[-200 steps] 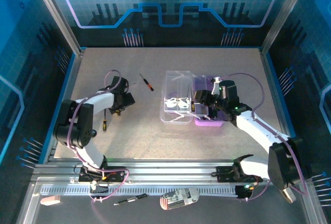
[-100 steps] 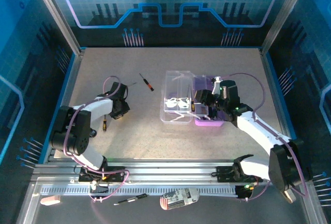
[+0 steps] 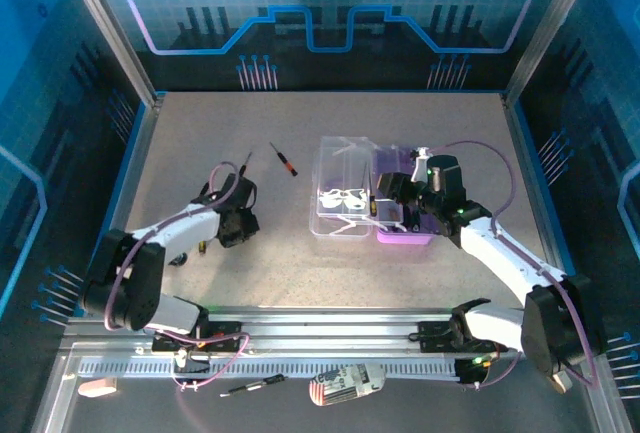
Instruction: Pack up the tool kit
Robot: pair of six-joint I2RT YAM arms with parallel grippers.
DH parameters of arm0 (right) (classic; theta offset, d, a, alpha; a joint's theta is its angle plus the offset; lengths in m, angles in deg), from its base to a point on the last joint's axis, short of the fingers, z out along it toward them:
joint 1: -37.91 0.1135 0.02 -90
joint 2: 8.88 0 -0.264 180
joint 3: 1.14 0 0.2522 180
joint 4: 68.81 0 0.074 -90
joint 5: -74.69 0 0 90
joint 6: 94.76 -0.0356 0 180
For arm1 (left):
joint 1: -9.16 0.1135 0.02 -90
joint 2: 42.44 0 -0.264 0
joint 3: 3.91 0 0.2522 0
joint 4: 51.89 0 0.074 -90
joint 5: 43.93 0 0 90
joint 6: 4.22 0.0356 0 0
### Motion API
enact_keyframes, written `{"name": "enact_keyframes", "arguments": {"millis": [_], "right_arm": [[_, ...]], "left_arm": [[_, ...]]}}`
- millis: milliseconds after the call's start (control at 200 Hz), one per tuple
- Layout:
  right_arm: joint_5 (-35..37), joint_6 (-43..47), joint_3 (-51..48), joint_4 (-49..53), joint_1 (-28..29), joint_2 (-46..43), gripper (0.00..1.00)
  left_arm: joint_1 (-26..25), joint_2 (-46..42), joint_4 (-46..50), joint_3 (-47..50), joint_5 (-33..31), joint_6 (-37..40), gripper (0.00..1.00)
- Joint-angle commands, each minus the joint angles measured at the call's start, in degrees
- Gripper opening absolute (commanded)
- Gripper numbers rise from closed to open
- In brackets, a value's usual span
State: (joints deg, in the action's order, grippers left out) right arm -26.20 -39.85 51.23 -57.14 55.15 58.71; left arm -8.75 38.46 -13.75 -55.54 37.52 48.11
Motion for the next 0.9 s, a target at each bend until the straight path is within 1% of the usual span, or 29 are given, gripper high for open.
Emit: {"name": "enact_keyframes", "arguments": {"millis": [0, 105, 185, 350, 395, 480, 595, 895], "right_arm": [[0.39, -0.23, -0.07, 0.41, 0.29, -1.07, 0.45], [0.35, -0.33, -0.03, 0.41, 0.23, -1.06, 0.45], [0.26, -0.39, -0.09, 0.26, 0.25, -0.98, 0.45], [0.09, -0.52, -0.03, 0.25, 0.25, -1.14, 0.45], [0.09, -0.55, -0.03, 0.42, 0.21, -1.21, 0.45], [0.05, -0.54, -0.03, 0.36, 0.15, -1.26, 0.45], [-0.09, -0.50, -0.03, 0.35, 0.17, -1.33, 0.45], [-0.44, -0.60, -0.03, 0.37, 0.17, -1.32, 0.45]], "left_arm": [[-3.45, -1.60, 2.21, 3.48, 4.23, -3.89, 0.19], [-6.47, -0.73, 2.46, 3.64, 4.12, -4.97, 0.21], [-7.13, -0.09, 3.83, 2.73, 3.49, -4.89, 0.25], [-7.12, -1.49, 7.06, 1.11, 0.76, -4.19, 0.50], [-7.13, -1.63, 7.80, 0.51, -0.23, -3.60, 0.54], [-7.13, -0.92, 8.44, -0.80, -1.25, -2.18, 0.54], [-7.10, 1.02, 9.10, -2.61, -2.23, -0.47, 0.52], [-7.13, 5.24, 6.93, -4.82, -3.14, 3.55, 0.41]]}}
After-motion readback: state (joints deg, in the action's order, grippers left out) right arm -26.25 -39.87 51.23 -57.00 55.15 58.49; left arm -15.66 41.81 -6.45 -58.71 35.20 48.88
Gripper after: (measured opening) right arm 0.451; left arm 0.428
